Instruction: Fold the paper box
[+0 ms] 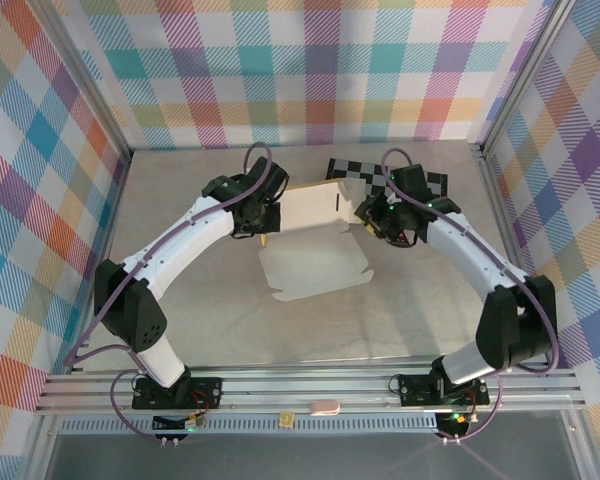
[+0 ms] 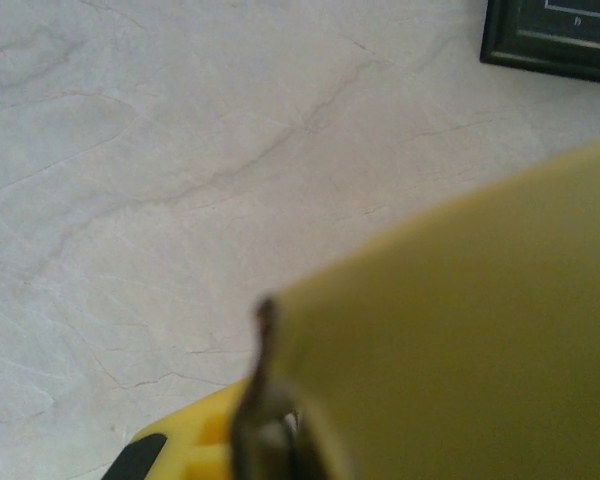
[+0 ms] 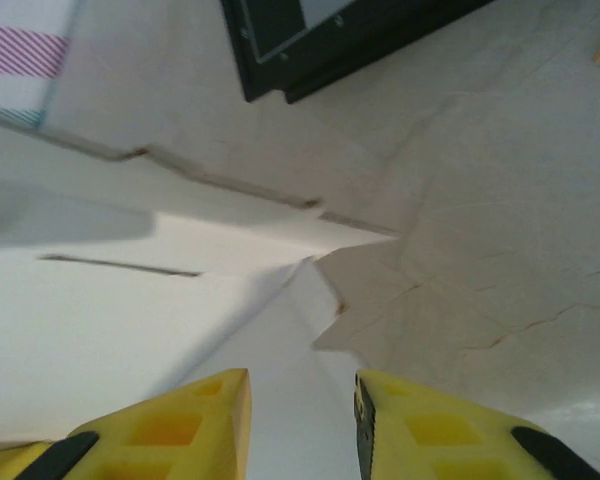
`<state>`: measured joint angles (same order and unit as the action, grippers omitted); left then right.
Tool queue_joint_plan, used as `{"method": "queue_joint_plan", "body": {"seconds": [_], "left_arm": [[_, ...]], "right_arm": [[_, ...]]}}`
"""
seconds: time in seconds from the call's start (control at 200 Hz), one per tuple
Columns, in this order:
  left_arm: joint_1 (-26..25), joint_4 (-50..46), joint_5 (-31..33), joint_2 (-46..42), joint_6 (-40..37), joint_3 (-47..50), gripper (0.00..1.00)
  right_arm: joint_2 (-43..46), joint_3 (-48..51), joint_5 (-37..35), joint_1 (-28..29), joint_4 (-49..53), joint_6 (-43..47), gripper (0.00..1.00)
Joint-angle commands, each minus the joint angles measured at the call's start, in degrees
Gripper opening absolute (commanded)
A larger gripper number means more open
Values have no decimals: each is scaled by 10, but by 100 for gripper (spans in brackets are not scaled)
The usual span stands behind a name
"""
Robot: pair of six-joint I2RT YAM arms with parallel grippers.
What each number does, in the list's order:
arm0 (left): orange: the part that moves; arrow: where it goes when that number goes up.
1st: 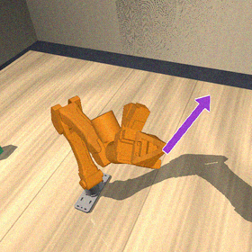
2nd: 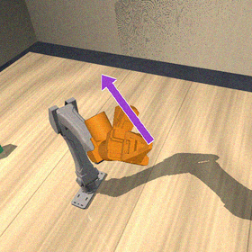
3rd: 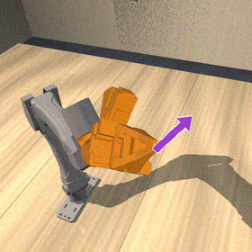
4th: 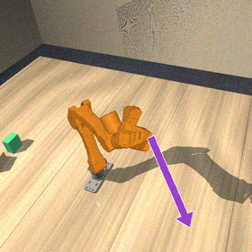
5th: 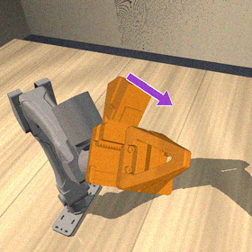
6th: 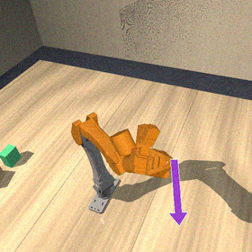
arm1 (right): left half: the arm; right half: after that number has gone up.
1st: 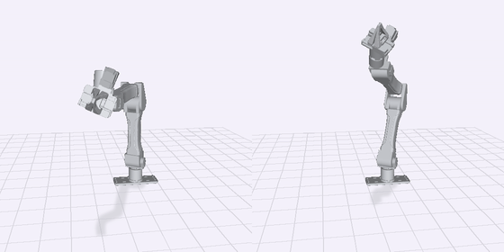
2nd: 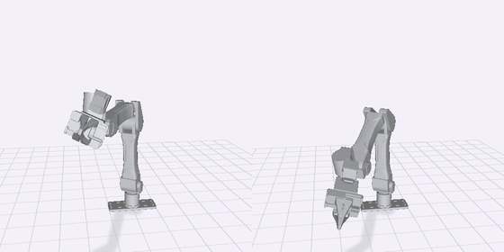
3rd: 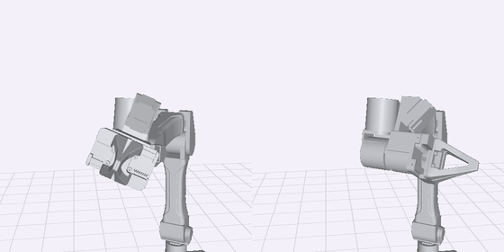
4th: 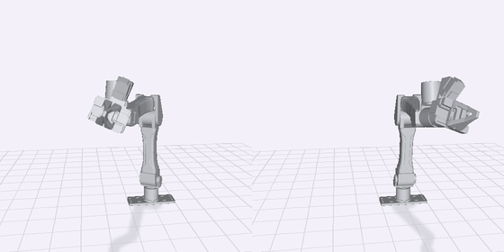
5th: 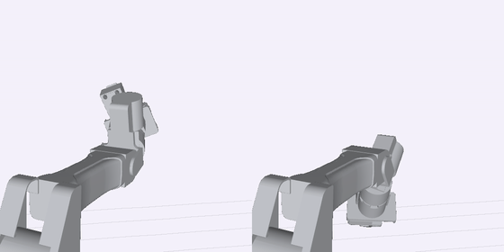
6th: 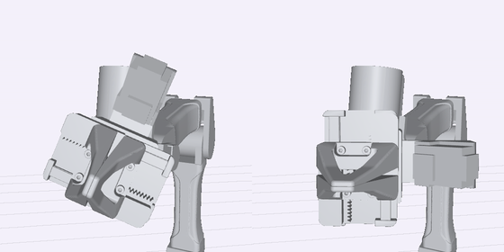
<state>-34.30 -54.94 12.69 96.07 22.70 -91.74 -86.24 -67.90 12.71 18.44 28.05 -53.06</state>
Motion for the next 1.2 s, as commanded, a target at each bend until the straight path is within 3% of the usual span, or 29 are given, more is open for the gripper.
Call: {"method": "queue_joint_plan", "body": {"seconds": [0.0, 0.26, 0.77, 1.195], "left_arm": [[-1, 11, -16, 0, -13, -22, 0], [-1, 11, -26, 4, -16, -26, 0], [-1, 12, -32, 10, -17, -29, 0], [-1, 11, -35, 5, -17, -26, 0]], "right_arm": [[-22, -30, 2, 3, 17, 80, 36], [-60, -32, -1, 9, -20, 96, 38], [-84, -49, 2, 33, -37, 77, 25], [-95, -109, -48, 76, 33, 160, 26]]}}
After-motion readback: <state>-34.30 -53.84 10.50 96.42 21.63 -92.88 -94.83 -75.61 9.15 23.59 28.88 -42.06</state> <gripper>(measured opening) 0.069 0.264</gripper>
